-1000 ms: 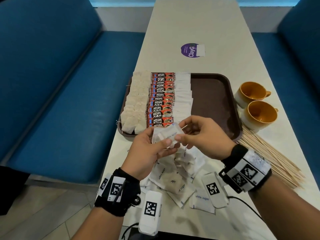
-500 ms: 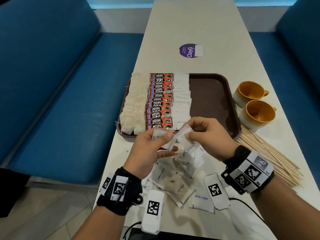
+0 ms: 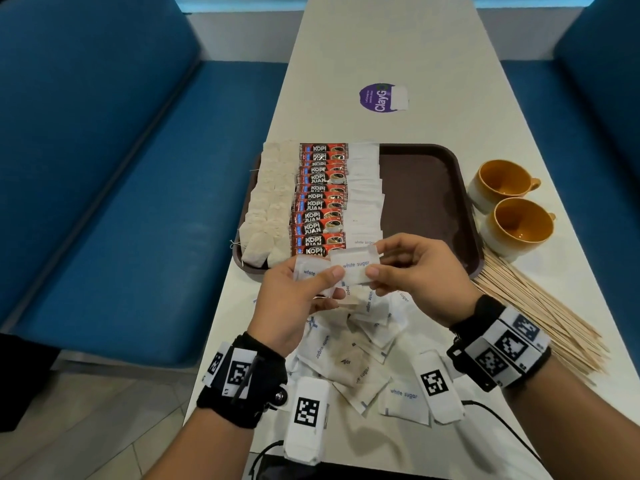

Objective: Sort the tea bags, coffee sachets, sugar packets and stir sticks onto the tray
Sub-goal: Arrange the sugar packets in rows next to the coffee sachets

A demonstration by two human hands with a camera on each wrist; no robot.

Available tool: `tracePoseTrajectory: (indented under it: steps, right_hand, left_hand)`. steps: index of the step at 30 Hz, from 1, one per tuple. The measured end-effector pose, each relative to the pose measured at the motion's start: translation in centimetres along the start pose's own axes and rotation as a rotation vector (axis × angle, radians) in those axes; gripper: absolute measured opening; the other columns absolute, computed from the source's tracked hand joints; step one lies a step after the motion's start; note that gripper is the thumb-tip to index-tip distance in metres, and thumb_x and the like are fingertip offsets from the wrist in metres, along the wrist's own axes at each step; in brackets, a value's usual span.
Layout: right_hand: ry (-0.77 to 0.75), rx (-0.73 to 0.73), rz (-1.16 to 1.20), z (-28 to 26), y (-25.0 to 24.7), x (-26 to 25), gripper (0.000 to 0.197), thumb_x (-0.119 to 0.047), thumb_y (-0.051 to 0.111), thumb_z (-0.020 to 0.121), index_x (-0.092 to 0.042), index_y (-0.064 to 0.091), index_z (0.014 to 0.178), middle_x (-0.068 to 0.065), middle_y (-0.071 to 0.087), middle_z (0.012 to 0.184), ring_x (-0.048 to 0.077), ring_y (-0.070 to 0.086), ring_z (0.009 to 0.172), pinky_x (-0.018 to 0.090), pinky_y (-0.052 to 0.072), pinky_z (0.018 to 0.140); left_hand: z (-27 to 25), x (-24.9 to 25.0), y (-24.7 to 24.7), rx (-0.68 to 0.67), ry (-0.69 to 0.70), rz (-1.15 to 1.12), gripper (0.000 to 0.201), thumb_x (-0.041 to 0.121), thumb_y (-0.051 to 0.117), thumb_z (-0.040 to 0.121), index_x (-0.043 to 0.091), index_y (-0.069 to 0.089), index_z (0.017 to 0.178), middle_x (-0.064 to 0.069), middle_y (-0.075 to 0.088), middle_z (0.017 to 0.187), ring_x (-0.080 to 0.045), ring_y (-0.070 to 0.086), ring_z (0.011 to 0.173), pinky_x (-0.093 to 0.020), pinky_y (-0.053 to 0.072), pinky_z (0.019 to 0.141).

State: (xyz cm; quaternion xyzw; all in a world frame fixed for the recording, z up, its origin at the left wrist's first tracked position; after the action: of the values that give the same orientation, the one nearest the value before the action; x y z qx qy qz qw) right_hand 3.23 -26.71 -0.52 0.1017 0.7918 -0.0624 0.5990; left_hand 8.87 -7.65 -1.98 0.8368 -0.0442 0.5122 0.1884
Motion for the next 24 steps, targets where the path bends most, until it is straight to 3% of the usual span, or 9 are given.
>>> tracePoseTrajectory:
  steps: [4, 7, 11, 14, 17, 24]
  right_hand:
    - [0.018, 0.013, 0.002, 0.8, -0.4, 0.0, 0.016, 0.005, 0.076, 0.083, -0.001, 0.072, 0.097, 0.020, 0.076, 0.087, 0.022, 0.072, 0.067, 0.026, 0.061, 0.061]
    - [0.025, 0.044, -0.014, 1.5, -1.2, 0.1, 0.023, 0.003, 0.076, 0.085, -0.002, 0.073, 0.107, 0.021, 0.076, 0.096, 0.024, 0.072, 0.075, 0.026, 0.062, 0.064]
    - [-0.006, 0.134, -0.171, 3.0, -2.3, 0.2, 0.029, -0.002, 0.073, 0.091, -0.013, 0.073, 0.117, 0.007, 0.079, 0.098, 0.017, 0.073, 0.082, 0.025, 0.062, 0.068]
    - [0.039, 0.169, -0.360, 4.5, -2.5, 1.2, 0.022, -0.010, 0.079, 0.088, -0.016, 0.075, 0.109, 0.008, 0.078, 0.095, 0.015, 0.071, 0.073, 0.028, 0.061, 0.067]
    - [0.110, 0.191, -0.465, 5.4, -2.2, 2.2, 0.019, -0.014, 0.084, 0.084, -0.019, 0.073, 0.099, 0.008, 0.076, 0.091, 0.012, 0.069, 0.065, 0.023, 0.057, 0.062]
    - [0.067, 0.251, -0.570, 5.2, -1.9, 1.7, 0.041, -0.010, 0.089, 0.076, -0.028, 0.066, 0.104, 0.001, 0.074, 0.080, 0.014, 0.073, 0.072, 0.029, 0.062, 0.072]
  left_hand:
    - [0.1, -0.2, -0.4, 0.031, -0.005, -0.021, 0.019, 0.007, 0.074, 0.089, 0.003, 0.070, 0.107, -0.015, 0.077, 0.096, -0.023, 0.069, 0.068, -0.026, 0.055, 0.056]
    - [0.4, -0.2, -0.9, 0.056, 0.020, -0.020, 0.024, 0.008, 0.075, 0.089, -0.002, 0.069, 0.109, -0.017, 0.076, 0.099, -0.024, 0.069, 0.070, -0.026, 0.056, 0.058]
    - [0.5, -0.1, -1.6, 0.064, 0.000, -0.029, 0.018, 0.008, 0.071, 0.092, 0.000, 0.069, 0.109, -0.017, 0.075, 0.097, -0.026, 0.070, 0.074, -0.027, 0.058, 0.060]
    - [0.5, -0.3, -1.8, 0.049, -0.030, -0.017, 0.011, 0.007, 0.066, 0.096, 0.003, 0.070, 0.105, -0.017, 0.075, 0.097, -0.028, 0.071, 0.077, -0.029, 0.059, 0.063]
    - [0.5, -0.6, -1.9, 0.032, -0.050, -0.019, 0.010, 0.007, 0.065, 0.097, 0.004, 0.069, 0.105, -0.015, 0.075, 0.096, -0.030, 0.070, 0.079, -0.029, 0.059, 0.065]
    - [0.7, -1.1, -2.2, 0.010, -0.053, -0.052, 0.017, -0.006, 0.055, 0.098, 0.004, 0.067, 0.105, -0.016, 0.074, 0.093, -0.031, 0.071, 0.077, -0.030, 0.060, 0.065]
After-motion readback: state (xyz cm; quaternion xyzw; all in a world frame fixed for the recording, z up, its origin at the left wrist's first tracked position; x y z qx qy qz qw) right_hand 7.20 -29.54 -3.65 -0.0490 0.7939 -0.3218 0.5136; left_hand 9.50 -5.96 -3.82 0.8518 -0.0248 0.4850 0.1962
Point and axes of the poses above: each hand's wrist, its own z-axis towards the middle knuckle, its own y-axis out of the palm, x = y × z, the point moved 3 cm from there along z, towards the middle knuckle
